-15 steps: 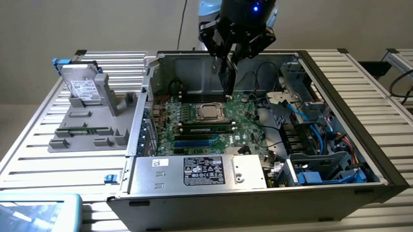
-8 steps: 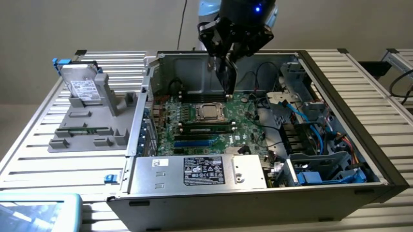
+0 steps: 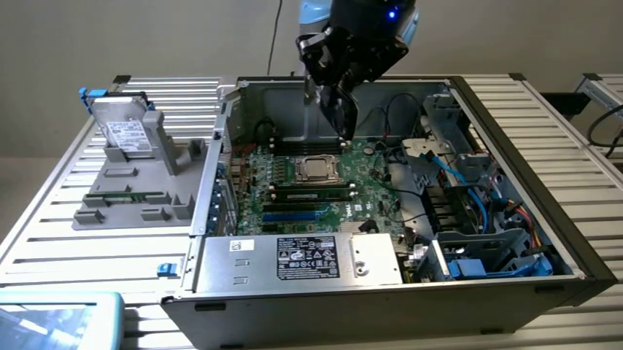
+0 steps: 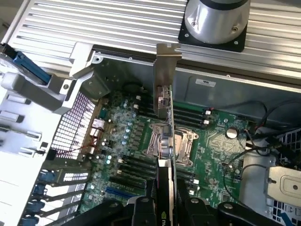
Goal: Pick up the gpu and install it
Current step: 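Insert the gpu into the slot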
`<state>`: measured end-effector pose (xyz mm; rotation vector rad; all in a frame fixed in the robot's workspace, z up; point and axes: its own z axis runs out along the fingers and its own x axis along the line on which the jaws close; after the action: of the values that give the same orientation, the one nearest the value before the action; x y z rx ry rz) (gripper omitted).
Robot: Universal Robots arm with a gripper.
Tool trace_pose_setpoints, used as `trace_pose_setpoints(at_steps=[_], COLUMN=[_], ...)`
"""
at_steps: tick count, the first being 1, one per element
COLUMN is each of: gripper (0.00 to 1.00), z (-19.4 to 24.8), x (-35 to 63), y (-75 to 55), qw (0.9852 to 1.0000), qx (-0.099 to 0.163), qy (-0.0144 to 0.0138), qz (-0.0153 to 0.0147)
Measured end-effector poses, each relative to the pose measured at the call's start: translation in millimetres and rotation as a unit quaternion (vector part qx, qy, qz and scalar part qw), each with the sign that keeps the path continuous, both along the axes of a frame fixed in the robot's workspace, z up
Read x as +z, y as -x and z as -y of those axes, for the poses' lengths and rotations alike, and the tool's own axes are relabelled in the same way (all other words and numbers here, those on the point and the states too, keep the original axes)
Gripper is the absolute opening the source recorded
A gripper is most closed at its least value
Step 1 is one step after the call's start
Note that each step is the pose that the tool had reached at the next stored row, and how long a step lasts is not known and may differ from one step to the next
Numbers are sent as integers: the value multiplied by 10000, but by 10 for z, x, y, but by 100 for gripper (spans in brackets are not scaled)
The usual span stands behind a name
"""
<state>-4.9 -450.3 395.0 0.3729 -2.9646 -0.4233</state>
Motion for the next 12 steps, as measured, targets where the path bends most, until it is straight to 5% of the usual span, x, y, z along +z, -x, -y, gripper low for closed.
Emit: trace_pose_setpoints(at_steps=[6,12], gripper=[28,28], z=[1,0], x=[-5,-14], y=[0,0], qw=[9985,9940], qx=[548,1090], qy=[-15,-15], qz=[5,12])
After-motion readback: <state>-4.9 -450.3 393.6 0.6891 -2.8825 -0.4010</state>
